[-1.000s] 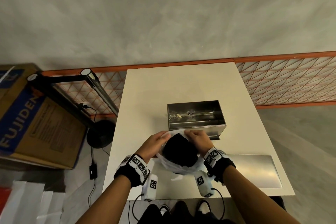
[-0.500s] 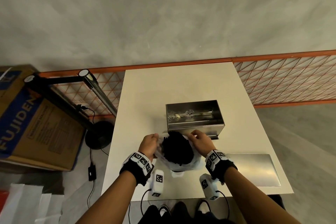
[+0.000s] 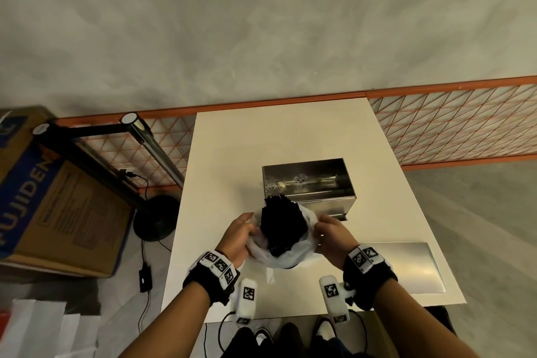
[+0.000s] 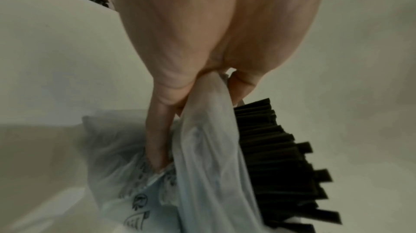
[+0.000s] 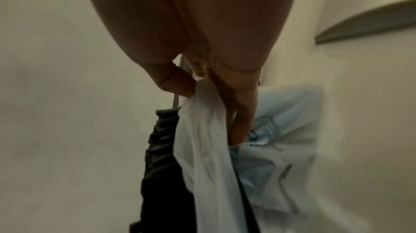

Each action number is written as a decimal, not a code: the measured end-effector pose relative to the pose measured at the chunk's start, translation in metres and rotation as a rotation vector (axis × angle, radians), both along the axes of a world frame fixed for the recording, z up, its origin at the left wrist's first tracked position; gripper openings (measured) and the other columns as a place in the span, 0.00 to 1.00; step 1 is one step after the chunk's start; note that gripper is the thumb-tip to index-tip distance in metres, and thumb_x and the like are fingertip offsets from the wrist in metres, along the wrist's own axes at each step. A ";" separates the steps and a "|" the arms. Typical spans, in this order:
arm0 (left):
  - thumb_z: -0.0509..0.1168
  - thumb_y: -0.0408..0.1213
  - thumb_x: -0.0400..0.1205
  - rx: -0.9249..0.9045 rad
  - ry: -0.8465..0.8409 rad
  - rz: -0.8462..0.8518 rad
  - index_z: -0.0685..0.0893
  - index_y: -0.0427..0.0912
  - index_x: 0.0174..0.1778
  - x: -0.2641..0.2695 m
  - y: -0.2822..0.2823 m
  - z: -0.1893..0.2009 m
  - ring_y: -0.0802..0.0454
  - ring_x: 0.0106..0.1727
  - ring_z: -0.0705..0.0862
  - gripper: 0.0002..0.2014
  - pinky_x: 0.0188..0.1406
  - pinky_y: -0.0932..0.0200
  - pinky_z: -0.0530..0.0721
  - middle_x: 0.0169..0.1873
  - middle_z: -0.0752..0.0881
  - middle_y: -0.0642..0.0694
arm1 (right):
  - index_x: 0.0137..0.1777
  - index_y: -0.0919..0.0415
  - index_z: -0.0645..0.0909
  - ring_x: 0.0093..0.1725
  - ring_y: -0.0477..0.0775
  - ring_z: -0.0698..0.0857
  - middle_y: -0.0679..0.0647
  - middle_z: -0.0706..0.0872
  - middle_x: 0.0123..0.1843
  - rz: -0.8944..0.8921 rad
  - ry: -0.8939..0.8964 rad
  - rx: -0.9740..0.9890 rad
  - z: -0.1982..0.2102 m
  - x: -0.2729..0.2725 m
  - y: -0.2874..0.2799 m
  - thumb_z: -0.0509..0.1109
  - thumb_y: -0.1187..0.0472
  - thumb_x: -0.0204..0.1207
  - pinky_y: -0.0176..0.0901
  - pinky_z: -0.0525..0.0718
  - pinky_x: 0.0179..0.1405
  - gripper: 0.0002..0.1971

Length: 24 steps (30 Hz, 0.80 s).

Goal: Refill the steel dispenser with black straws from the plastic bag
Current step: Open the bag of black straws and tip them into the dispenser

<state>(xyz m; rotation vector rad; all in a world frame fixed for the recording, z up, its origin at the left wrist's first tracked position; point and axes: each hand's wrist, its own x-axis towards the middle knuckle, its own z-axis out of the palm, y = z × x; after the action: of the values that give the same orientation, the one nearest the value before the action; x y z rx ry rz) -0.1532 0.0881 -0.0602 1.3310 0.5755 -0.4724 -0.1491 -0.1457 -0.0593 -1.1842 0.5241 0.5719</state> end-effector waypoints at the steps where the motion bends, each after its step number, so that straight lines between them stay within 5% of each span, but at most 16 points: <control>1: 0.55 0.21 0.86 -0.031 -0.009 0.041 0.85 0.38 0.55 0.001 0.001 -0.001 0.47 0.43 0.88 0.15 0.41 0.53 0.87 0.44 0.87 0.40 | 0.53 0.67 0.77 0.38 0.61 0.80 0.66 0.78 0.43 -0.040 0.011 0.068 -0.002 0.001 0.000 0.58 0.77 0.68 0.46 0.82 0.34 0.15; 4: 0.57 0.24 0.89 -0.072 -0.015 0.142 0.85 0.35 0.57 0.002 0.000 -0.001 0.46 0.45 0.89 0.11 0.38 0.53 0.89 0.49 0.90 0.35 | 0.53 0.72 0.80 0.41 0.64 0.84 0.70 0.83 0.46 -0.120 0.077 0.144 -0.006 0.003 -0.001 0.57 0.76 0.68 0.50 0.85 0.38 0.16; 8: 0.61 0.32 0.90 0.028 -0.054 0.080 0.84 0.36 0.66 -0.004 -0.005 0.001 0.46 0.52 0.89 0.12 0.36 0.56 0.87 0.58 0.90 0.35 | 0.54 0.66 0.83 0.39 0.61 0.83 0.62 0.85 0.42 -0.004 0.044 -0.251 -0.013 0.003 -0.003 0.55 0.78 0.72 0.54 0.86 0.39 0.19; 12: 0.55 0.28 0.85 0.046 -0.002 0.102 0.74 0.48 0.80 -0.011 0.013 -0.005 0.40 0.69 0.81 0.26 0.43 0.41 0.91 0.73 0.79 0.43 | 0.57 0.64 0.84 0.43 0.60 0.86 0.67 0.88 0.46 0.080 -0.015 -0.350 -0.016 0.004 -0.012 0.58 0.75 0.72 0.51 0.88 0.38 0.19; 17: 0.63 0.32 0.88 0.041 -0.021 -0.061 0.61 0.59 0.87 -0.031 0.027 -0.006 0.41 0.68 0.82 0.33 0.51 0.30 0.91 0.80 0.68 0.49 | 0.65 0.51 0.81 0.36 0.47 0.83 0.53 0.88 0.50 0.255 -0.184 -0.431 -0.020 -0.012 -0.028 0.63 0.71 0.67 0.44 0.80 0.36 0.27; 19: 0.69 0.35 0.87 0.063 -0.062 -0.153 0.58 0.65 0.88 -0.037 0.028 -0.008 0.52 0.66 0.82 0.38 0.54 0.34 0.91 0.79 0.64 0.55 | 0.74 0.45 0.74 0.41 0.41 0.85 0.48 0.86 0.57 0.374 -0.266 -0.381 -0.023 -0.020 -0.030 0.64 0.67 0.62 0.33 0.78 0.35 0.36; 21: 0.76 0.39 0.82 0.117 -0.110 -0.268 0.52 0.68 0.88 -0.040 0.028 -0.010 0.56 0.67 0.81 0.48 0.56 0.41 0.92 0.78 0.62 0.57 | 0.79 0.36 0.65 0.60 0.41 0.83 0.43 0.81 0.69 0.500 -0.361 -0.441 -0.027 -0.025 -0.029 0.70 0.67 0.65 0.28 0.82 0.43 0.43; 24: 0.83 0.39 0.74 0.257 -0.274 -0.456 0.49 0.67 0.85 -0.039 0.020 -0.024 0.65 0.76 0.74 0.55 0.66 0.62 0.84 0.77 0.62 0.70 | 0.82 0.41 0.61 0.70 0.35 0.76 0.38 0.75 0.74 0.538 -0.478 -0.508 -0.031 -0.023 -0.020 0.84 0.63 0.63 0.24 0.78 0.57 0.50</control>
<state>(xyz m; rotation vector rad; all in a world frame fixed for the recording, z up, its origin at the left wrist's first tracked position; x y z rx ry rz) -0.1924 0.1083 -0.0837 1.7502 0.1002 -0.5856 -0.1724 -0.1658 -0.0898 -1.9060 -0.0829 0.5948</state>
